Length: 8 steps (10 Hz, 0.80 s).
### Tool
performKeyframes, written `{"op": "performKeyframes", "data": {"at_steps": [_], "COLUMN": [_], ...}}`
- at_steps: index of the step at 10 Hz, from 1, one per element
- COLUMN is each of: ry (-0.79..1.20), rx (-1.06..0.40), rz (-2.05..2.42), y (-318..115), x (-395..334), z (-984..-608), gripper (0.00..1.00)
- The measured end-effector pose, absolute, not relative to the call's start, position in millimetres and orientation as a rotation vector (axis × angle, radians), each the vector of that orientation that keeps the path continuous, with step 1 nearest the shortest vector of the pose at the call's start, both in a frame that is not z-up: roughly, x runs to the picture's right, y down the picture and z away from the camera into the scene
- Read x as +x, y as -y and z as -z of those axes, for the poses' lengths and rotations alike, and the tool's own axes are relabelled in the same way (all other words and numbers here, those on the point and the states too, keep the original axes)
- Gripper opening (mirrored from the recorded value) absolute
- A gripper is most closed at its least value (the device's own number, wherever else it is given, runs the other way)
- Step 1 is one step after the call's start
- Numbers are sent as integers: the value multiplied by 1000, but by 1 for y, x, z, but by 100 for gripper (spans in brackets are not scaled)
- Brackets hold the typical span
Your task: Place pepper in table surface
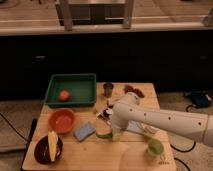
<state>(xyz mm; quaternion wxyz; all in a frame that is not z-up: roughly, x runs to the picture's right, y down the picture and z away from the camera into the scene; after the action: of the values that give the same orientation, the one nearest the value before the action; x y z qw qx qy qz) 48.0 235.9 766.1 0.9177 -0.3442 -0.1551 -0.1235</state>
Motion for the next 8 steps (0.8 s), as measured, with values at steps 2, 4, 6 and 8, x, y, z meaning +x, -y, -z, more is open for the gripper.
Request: {"op": "performKeyframes", "data": {"at_steps": [2,4,6,8], "ry": [335,342,346,356], "rx": [-691,-675,-664,-653], "rz": [280,312,338,359], "y": [-215,-198,-186,-175], "x": [46,43,41,37], "z": [-749,-733,-720,-707], "gripper": [0,0,0,0]}}
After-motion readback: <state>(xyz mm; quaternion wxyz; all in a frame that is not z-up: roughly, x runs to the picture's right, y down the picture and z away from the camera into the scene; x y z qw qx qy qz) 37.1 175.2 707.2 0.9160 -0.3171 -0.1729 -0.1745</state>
